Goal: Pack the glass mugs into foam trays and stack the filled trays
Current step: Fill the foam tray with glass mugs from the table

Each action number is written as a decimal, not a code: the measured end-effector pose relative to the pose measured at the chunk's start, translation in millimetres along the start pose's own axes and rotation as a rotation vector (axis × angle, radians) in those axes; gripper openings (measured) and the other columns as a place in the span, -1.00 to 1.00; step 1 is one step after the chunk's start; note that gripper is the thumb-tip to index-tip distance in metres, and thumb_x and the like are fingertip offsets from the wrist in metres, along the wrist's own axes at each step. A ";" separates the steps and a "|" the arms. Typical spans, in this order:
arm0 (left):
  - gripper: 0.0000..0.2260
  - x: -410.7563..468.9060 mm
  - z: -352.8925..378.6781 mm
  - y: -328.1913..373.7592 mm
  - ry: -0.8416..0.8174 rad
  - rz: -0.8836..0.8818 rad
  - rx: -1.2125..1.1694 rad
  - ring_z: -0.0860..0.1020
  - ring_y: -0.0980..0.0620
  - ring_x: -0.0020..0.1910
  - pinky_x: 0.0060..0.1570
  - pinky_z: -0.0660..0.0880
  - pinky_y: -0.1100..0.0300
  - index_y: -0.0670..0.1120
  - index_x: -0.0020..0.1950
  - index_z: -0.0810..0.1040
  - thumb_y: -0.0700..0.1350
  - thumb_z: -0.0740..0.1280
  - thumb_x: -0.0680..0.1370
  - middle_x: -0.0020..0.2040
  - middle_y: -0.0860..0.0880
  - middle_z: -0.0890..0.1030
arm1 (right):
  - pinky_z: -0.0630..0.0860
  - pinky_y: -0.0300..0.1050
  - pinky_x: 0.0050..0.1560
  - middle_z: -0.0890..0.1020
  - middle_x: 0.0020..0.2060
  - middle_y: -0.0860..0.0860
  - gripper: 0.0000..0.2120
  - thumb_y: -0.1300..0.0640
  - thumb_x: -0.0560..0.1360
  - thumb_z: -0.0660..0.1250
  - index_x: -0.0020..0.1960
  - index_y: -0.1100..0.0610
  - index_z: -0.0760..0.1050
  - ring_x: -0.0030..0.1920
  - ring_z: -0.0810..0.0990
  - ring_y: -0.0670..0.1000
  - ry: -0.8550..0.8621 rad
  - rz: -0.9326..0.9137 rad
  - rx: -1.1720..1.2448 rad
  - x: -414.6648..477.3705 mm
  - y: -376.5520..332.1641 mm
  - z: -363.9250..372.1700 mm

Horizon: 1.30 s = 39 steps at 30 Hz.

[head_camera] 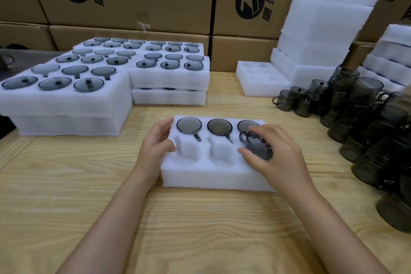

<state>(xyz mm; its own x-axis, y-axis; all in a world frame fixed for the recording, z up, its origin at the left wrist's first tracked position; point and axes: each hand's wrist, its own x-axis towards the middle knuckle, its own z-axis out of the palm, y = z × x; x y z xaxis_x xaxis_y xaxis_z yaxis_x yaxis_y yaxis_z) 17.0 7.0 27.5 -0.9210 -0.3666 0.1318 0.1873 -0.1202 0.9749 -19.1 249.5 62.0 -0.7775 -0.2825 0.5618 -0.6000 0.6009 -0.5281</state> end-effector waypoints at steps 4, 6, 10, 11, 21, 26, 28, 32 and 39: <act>-0.44 -0.8 -0.2 0.6 0.005 -0.006 0.017 0.59 0.16 0.05 -0.12 0.51 0.31 0.02 0.15 0.53 -0.27 0.20 0.18 0.06 0.11 0.64 | 0.44 0.06 0.09 0.55 0.03 0.02 -0.55 0.03 0.39 0.47 0.23 0.13 0.55 0.03 0.53 0.07 -0.064 -0.013 -0.116 1.8 -2.4 0.0; -0.44 -1.3 0.1 1.3 0.006 -0.009 0.016 0.59 0.15 0.06 -0.11 0.51 0.29 0.02 0.15 0.53 -0.27 0.20 0.18 0.06 0.10 0.63 | 0.41 0.06 0.11 0.53 0.03 0.03 -0.54 0.00 0.42 0.42 0.28 0.11 0.52 0.05 0.51 0.08 -0.112 -0.024 -0.170 1.9 -1.7 -0.9; -0.44 -1.3 0.8 1.5 0.010 -0.009 0.021 0.57 0.11 0.10 -0.04 0.49 0.23 0.01 0.15 0.53 -0.27 0.20 0.17 0.09 0.07 0.62 | 0.36 -0.05 0.11 0.51 0.06 -0.01 -0.53 -0.07 0.47 0.34 0.33 0.09 0.47 0.06 0.46 0.05 -0.171 -0.054 -0.251 -0.6 -0.4 -3.1; -0.44 -1.2 0.7 1.3 0.010 -0.009 0.024 0.57 0.10 0.11 -0.04 0.48 0.22 0.01 0.15 0.53 -0.27 0.20 0.17 0.09 0.07 0.62 | 0.34 -0.06 0.11 0.50 0.07 -0.01 -0.52 -0.08 0.48 0.31 0.34 0.08 0.46 0.07 0.45 0.05 -0.184 -0.062 -0.274 -1.6 -0.2 -3.5; -0.42 -6.5 6.6 22.1 0.022 0.048 0.252 0.42 0.07 0.29 0.18 0.38 0.24 0.08 0.24 0.45 -0.17 0.23 0.21 0.28 0.04 0.50 | 0.09 -0.19 0.40 0.38 0.33 -0.10 -0.48 -0.15 0.56 0.10 0.46 0.03 0.27 0.41 0.25 -0.06 -0.294 -0.120 -0.384 -9.4 5.1 -6.1; -0.53 -14.6 53.1 52.4 0.048 0.296 0.597 0.44 0.17 0.22 0.15 0.40 0.25 0.09 0.31 0.46 -0.06 0.19 0.39 0.25 0.16 0.50 | 0.18 -0.28 0.33 0.27 0.35 -0.21 -0.37 -0.31 0.46 0.01 0.34 0.02 0.44 0.33 0.24 -0.28 -0.206 0.198 0.249 4.4 1.3 -10.0; -0.58 -9.9 87.8 59.2 -0.025 0.363 0.732 0.47 -0.01 0.21 0.23 0.39 0.05 0.00 0.35 0.45 -0.10 0.16 0.49 0.31 0.07 0.50 | 0.17 -0.21 0.38 0.37 0.32 -0.12 -0.56 -0.10 0.60 0.05 0.33 0.09 0.45 0.35 0.28 -0.19 -0.056 0.258 0.295 21.6 4.4 -9.7; -0.69 6.9 150.1 47.3 -0.137 0.344 1.074 0.41 -0.07 0.31 0.26 0.26 0.05 -0.11 0.34 0.42 -0.12 0.07 0.64 0.32 -0.05 0.49 | 0.07 0.02 0.42 0.34 0.35 0.13 -0.60 0.00 0.65 -0.06 0.35 0.20 0.31 0.41 0.19 0.06 -0.240 0.352 -0.069 54.6 17.0 2.8; -0.69 14.3 158.2 8.4 -0.198 0.164 1.345 0.17 -0.01 0.47 0.45 0.01 -0.09 -0.06 0.36 0.33 -0.07 0.03 0.64 0.42 -0.02 0.35 | -0.26 0.28 0.42 0.00 0.54 0.10 -0.47 -0.18 0.61 -0.23 0.54 -0.08 -0.16 0.53 -0.10 0.16 -0.506 0.564 -0.398 47.0 24.0 16.5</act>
<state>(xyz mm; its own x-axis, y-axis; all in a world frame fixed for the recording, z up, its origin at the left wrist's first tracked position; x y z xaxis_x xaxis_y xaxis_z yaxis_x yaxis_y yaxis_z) -48.6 146.8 66.0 -0.9749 -0.1387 0.1742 -0.0701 0.9337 0.3511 -73.2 238.3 65.3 -0.9872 -0.1053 -0.1201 -0.0609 0.9431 -0.3268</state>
